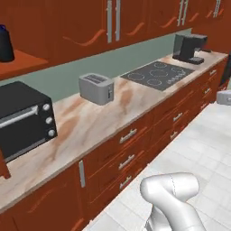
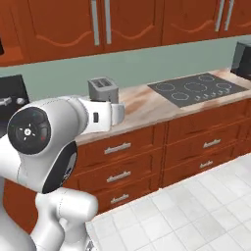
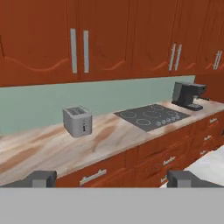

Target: Pick the water bottle, water bottle, beer from the counter and place them in the open cabinet.

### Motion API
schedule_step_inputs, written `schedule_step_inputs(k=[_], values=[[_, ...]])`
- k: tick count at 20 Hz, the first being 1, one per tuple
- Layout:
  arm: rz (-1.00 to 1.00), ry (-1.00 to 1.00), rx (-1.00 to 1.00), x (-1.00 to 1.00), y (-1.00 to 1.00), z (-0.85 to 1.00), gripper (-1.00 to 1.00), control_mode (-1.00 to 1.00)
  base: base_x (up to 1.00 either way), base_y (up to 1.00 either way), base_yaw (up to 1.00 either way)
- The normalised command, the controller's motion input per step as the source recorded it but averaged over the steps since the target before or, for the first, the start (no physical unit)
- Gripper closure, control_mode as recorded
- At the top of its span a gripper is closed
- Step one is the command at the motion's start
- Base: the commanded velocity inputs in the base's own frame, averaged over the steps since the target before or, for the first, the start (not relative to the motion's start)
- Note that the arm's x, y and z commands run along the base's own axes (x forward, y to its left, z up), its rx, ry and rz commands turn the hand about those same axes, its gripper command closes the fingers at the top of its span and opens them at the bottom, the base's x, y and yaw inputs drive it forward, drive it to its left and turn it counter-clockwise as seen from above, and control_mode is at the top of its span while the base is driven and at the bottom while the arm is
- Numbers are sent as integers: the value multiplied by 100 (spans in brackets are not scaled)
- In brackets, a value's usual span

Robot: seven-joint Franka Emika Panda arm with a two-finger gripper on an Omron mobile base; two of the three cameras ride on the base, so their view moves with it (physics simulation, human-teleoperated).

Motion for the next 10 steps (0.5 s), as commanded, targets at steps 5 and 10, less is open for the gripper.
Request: schedule_step_inputs(k=[5, 10], values=[[0, 0, 0, 0, 0, 0, -100, 100, 0, 0, -92], [0, 0, 0, 0, 0, 0, -100, 100, 0, 0, -92]])
